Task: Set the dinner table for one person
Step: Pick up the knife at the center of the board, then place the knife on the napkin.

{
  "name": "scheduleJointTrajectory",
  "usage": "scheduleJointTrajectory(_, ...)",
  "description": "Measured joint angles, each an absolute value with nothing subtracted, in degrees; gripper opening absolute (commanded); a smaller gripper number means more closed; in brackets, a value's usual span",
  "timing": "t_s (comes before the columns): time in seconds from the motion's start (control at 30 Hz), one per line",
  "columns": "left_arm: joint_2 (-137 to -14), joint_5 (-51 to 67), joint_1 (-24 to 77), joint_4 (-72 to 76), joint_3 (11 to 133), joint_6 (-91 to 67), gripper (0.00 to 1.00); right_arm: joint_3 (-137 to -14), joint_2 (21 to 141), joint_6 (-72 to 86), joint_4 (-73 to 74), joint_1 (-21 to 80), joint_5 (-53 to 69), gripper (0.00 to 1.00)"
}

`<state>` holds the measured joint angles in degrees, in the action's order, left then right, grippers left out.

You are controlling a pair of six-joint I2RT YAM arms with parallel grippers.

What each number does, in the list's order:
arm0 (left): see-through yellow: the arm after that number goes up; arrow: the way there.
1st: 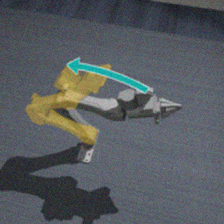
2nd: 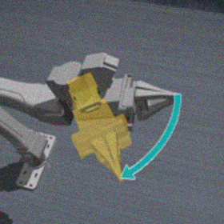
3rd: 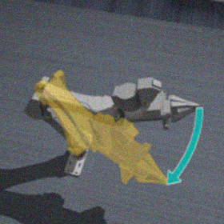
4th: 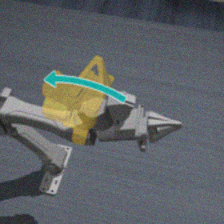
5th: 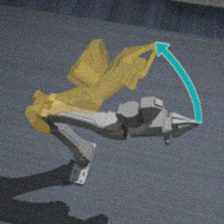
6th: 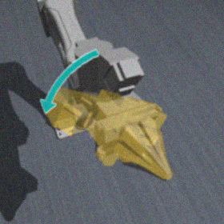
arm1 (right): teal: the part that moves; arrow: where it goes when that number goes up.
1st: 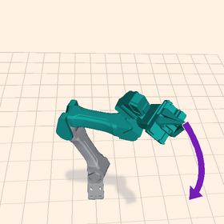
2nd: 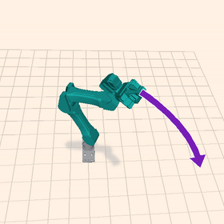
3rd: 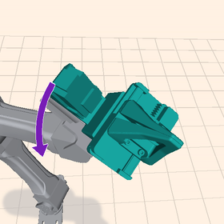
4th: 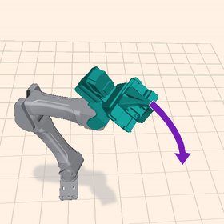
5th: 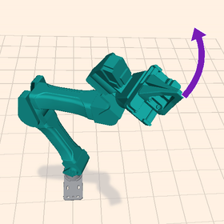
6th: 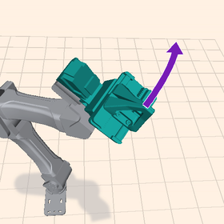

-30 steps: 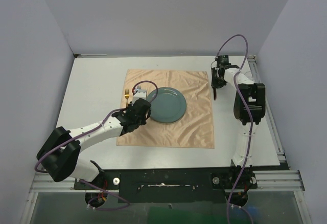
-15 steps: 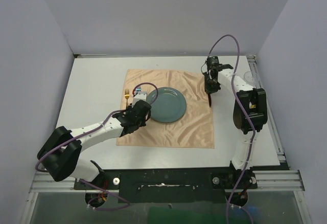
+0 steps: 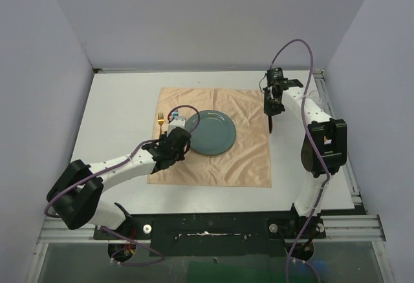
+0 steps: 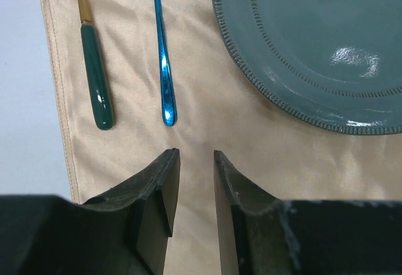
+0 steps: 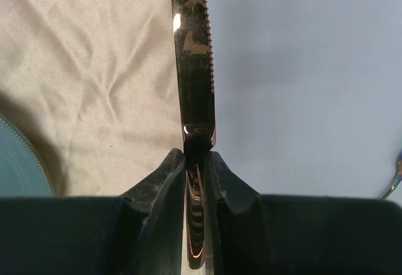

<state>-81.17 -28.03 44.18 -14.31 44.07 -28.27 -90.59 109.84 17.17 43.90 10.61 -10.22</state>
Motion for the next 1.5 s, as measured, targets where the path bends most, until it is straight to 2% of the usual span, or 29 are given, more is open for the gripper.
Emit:
scheduleJointTrajectory(0.43,-75.99,-28.08,44.23,-14.46,41.39,-28.53,0.26,-82.52,105.65,21.69,42.24,14.85,-10.07,0.0)
scheduleJointTrajectory(0.9,-52.88,-30.0,44.23,-14.61,38.98,-29.34,0.28,-81.01,110.43,24.69,38.94,18.48,-10.09,0.0)
scheduleJointTrajectory(1.5,-52.07,-30.85,44.23,-16.97,38.98,-29.3,0.29,-79.94,111.44,26.22,38.7,18.96,-12.84,0.0)
